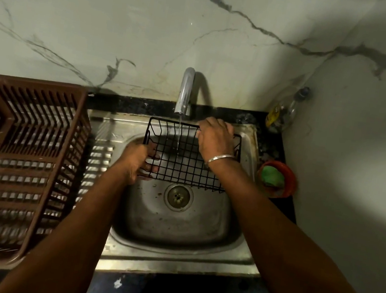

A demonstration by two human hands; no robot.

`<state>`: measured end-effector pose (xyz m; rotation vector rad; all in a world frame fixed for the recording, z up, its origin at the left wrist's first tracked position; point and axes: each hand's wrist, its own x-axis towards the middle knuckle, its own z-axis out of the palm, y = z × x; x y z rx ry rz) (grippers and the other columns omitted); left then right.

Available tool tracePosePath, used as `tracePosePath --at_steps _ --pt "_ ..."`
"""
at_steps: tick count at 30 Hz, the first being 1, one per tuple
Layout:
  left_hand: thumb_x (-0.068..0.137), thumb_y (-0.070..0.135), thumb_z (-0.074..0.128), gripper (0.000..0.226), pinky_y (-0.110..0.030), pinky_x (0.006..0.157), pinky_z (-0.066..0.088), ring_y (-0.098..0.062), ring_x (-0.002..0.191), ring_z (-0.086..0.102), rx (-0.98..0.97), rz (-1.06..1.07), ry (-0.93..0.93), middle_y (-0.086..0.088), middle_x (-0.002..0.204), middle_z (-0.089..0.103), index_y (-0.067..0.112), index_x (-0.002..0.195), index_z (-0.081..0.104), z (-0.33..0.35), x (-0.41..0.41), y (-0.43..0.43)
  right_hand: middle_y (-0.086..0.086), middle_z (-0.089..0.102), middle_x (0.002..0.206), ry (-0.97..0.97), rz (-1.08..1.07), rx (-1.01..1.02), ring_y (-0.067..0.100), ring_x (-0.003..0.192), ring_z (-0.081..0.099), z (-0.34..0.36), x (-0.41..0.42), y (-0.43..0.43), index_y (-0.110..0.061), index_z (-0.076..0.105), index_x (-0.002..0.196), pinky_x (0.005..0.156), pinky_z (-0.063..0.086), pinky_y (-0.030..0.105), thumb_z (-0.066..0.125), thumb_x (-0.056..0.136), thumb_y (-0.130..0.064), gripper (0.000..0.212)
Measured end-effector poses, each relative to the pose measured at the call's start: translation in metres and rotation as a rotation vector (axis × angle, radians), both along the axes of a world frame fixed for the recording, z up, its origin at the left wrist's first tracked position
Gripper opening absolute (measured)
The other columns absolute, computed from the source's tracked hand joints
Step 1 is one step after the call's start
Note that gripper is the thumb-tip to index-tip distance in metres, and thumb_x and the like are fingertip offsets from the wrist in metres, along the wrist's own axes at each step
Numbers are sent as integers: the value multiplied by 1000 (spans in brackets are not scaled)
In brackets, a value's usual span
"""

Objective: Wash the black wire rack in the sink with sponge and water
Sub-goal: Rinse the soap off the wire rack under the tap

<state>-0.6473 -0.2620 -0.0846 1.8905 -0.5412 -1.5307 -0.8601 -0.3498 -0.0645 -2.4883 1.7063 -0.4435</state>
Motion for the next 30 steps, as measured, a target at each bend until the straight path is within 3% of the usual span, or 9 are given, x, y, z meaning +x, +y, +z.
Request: tracePosePath --at_steps 2,5,7,10,14,17,22,26,30 --pt "108 31 52 22 -56 87 57 -39 96 73 8 17 -9 -13 115 76 18 107 69 -1 0 2 4 64 121 -55 -35 -88 28 121 54 0 3 6 -21 72 118 110 39 48 67 91 -14 28" --pt "105 34 55 20 -54 89 56 -39 101 72 13 42 -7 -11 114 75 20 106 68 4 -4 4 4 61 109 -96 70 -160 23 105 55 -4 19 31 -19 68 108 90 49 38 65 92 -16 16" --pt "103 34 57 21 -52 87 57 -38 103 72 5 62 -14 -9 114 76 19 108 70 8 -7 4 2 68 96 -263 97 104 19 90 63 -12 32 38 -18 71 101 77 55 34 66 96 -17 8" --pt "99 29 59 16 -46 76 58 -36 95 73 -43 69 5 -5 117 77 25 109 71 11 -9 7 11 72 85 -900 -284 781 21 69 68 -21 51 33 -6 73 116 62 61 30 63 102 -7 18" --pt "98 22 61 24 -42 70 59 -33 89 71 -108 41 33 -1 116 79 27 117 73 14 -16 11 27 73 106 -1474 -459 1193 36 88 74 -12 62 30 -3 63 125 68 65 33 58 107 -9 21" --pt "100 23 61 22 -51 79 63 -37 96 73 -95 66 66 0 118 78 28 119 72 13 -20 17 27 72 119 -1457 -420 1274 42 108 73 -13 52 22 -2 66 118 70 65 31 57 106 -12 18" --pt "99 19 61 19 -60 91 60 -37 98 73 -90 138 64 -2 115 77 24 115 70 16 -26 19 16 73 106 -1508 -531 1200 24 90 73 -16 50 19 -4 65 104 73 59 30 50 109 -21 23" --pt "97 19 60 25 -51 82 61 -34 97 73 -108 142 72 -4 116 78 24 117 73 16 -29 23 10 76 111 -1283 -342 1342 24 104 72 -11 58 27 -9 68 114 94 60 38 61 104 -17 14" --pt "102 16 55 20 -49 74 61 -39 102 73 -130 178 61 -1 122 75 30 106 69 12 -19 31 16 75 105 -1347 -516 1236 26 94 74 -6 28 9 -2 68 107 82 61 33 56 106 -19 20"
